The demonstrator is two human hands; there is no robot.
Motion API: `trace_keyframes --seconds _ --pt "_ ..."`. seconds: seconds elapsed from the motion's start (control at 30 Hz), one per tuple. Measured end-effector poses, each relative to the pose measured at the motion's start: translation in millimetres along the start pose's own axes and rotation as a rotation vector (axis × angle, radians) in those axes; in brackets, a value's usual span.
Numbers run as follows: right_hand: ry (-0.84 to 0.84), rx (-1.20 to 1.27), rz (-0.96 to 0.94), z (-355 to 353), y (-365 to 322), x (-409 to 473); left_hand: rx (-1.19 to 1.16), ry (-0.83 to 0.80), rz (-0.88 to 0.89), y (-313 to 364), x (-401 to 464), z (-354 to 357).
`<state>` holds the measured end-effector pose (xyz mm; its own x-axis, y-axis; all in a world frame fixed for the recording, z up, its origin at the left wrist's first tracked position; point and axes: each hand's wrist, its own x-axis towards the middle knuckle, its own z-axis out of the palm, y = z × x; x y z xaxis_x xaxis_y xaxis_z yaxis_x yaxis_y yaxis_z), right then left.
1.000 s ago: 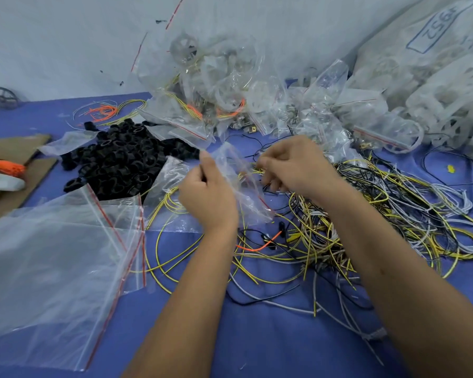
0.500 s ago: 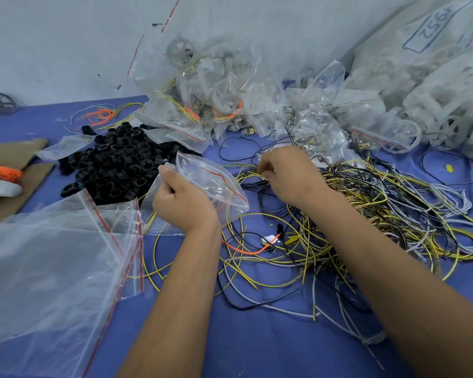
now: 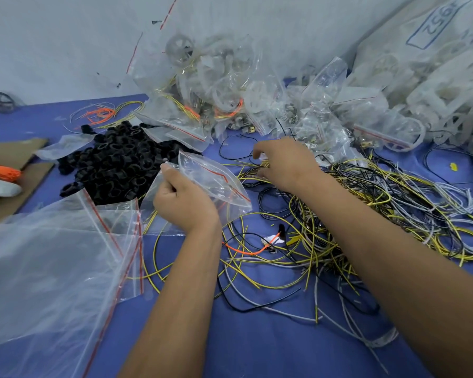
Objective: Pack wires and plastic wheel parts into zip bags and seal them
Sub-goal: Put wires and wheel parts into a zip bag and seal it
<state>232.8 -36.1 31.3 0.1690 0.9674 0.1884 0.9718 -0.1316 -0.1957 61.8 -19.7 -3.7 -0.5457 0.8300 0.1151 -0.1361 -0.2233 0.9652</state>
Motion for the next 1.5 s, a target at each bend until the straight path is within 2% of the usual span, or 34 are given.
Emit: trace_keyframes --seconds 0.07,0.13,0.23,0.5,0.63,0.7,0.87,0.97,1.07,1.17,1.27,1.4,1.5 --pt "0.004 -0.018 -0.083 3 -3 2 -0.006 -0.022 0.009 1 -1 1" --pt "-0.081 -0.049 -0.158 5 -5 4 0.006 -0.038 0.047 3 -2 2" --pt "-0.150 -0.121 -0.182 5 -7 5 0.015 -0.077 0.100 4 -4 2" --pt "-0.013 -0.223 -0.127 8 -3 5 0.027 -0.084 0.093 6 -6 1" --pt "0.224 0.070 -0.037 -4 7 -2 0.021 -0.091 0.070 7 -5 2" --pt "0.330 0.119 0.001 -14 9 -6 0.020 -0.111 0.056 6 -6 2" --pt "0.645 0.411 0.174 -31 15 -26 0.047 -0.254 0.045 2 -14 4" --pt "0.745 0.549 0.268 -27 16 -43 0.150 -0.426 0.130 1 -24 6" --pt "0.829 0.809 0.350 -20 19 -58 0.318 -0.554 0.292 -2 -38 6" --pt "0.848 1.162 0.378 -20 19 -64 0.493 -0.665 0.440 -5 -45 6" --pt "0.704 1.457 0.330 -18 12 -68 0.529 -0.759 0.465 -8 -45 7" --pt "0.631 1.507 0.311 -14 5 -72 0.568 -0.755 0.463 -10 -42 7" --pt "0.765 1.534 0.321 -16 7 -73 0.569 -0.719 0.413 -9 -40 6"
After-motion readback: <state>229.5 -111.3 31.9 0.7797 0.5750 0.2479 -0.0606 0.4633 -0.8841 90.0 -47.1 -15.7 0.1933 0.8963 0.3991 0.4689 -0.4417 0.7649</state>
